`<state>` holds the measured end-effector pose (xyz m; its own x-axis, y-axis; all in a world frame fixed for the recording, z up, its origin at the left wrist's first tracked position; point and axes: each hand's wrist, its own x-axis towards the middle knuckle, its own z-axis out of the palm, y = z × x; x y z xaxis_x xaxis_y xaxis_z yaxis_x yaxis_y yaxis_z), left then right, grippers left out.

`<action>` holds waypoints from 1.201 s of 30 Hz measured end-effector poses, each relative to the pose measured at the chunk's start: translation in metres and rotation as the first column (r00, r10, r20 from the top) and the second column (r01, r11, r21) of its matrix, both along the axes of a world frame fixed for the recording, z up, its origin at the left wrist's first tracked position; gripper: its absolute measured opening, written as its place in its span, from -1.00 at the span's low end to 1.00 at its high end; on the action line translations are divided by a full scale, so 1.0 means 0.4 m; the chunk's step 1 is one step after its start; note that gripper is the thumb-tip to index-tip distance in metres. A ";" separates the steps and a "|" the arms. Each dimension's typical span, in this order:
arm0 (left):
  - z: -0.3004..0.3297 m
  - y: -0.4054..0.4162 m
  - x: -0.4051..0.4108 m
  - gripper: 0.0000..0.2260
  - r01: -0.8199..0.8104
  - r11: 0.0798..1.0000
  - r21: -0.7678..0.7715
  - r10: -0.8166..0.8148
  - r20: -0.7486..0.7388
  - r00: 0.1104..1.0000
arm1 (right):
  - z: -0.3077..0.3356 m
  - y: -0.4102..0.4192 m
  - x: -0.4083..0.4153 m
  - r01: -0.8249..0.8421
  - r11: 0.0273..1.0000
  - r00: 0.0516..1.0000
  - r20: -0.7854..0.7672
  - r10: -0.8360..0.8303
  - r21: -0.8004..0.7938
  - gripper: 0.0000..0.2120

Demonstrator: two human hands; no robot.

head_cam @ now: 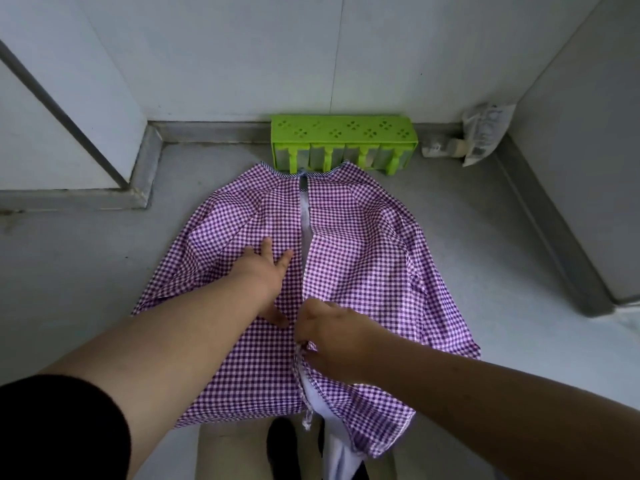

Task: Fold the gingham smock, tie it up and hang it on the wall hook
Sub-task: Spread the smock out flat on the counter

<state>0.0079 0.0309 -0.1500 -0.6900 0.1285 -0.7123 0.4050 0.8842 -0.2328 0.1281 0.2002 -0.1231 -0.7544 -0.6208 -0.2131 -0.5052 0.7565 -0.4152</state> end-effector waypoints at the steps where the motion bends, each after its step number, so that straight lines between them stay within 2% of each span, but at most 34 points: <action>1: -0.002 -0.001 0.001 0.38 0.005 1.000 0.002 -0.005 -0.008 1.000 | -0.014 -0.005 0.005 0.044 0.999 0.999 0.016 -0.044 0.030 -0.74; 3: -0.005 -0.001 0.005 0.37 0.029 1.000 0.005 -0.029 -0.025 0.999 | -0.050 -0.002 0.021 0.122 0.984 0.990 0.051 -0.130 0.127 -0.63; 6: -0.013 -0.005 0.006 0.37 0.036 0.999 0.014 -0.035 -0.042 0.999 | -0.079 0.011 0.018 0.225 0.958 0.962 0.117 -0.248 0.180 -0.28; 9: -0.021 -0.011 0.004 0.38 0.029 1.000 0.013 -0.028 -0.036 0.999 | -0.079 0.023 -0.024 0.301 0.934 0.950 0.030 -0.312 0.194 -0.09; 13: -0.020 -0.016 0.003 0.36 0.033 0.999 0.027 -0.033 -0.024 0.999 | -0.090 0.035 -0.057 0.154 0.933 0.982 0.057 -0.182 0.325 0.05; 16: -0.013 -0.028 0.006 0.30 0.048 0.996 0.069 -0.046 -0.021 0.999 | -0.092 0.042 -0.069 0.113 0.914 0.988 0.056 -0.145 0.389 0.16; 19: -0.008 -0.031 0.029 0.11 0.114 0.963 0.244 -0.087 -0.117 0.989 | -0.093 0.036 -0.075 0.125 0.888 0.979 0.089 -0.182 0.443 0.26; 21: -0.011 -0.020 0.058 -0.09 0.205 0.890 0.408 -0.137 -0.190 0.972 | -0.101 0.026 -0.070 0.150 0.877 0.967 0.115 -0.226 0.457 0.29; 23: -0.014 -0.009 0.091 -0.17 0.224 0.851 0.475 -0.183 -0.132 0.974 | -0.112 0.015 -0.061 0.179 0.881 0.961 0.116 -0.253 0.439 0.30; 26: -0.024 0.000 0.128 -0.09 0.239 0.886 0.397 -0.261 0.000 0.965 | -0.118 0.031 -0.051 0.177 0.910 0.966 0.111 -0.234 0.374 0.31; 32: -0.049 0.008 0.151 0.15 0.281 0.919 0.275 -0.290 -0.010 0.957 | -0.120 0.123 0.004 0.087 0.901 0.991 0.054 -0.121 0.426 0.37; 36: -0.034 0.005 0.147 0.21 0.316 0.912 0.263 -0.330 0.011 0.944 | -0.104 0.184 0.007 0.092 0.877 0.984 0.093 -0.154 0.472 0.39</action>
<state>0.0665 0.0328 -0.1638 -0.5421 0.5194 -0.6605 0.6838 0.7296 0.0125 0.1311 0.2738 -0.1646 -0.7667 -0.3313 -0.5499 -0.3631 0.9302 -0.0540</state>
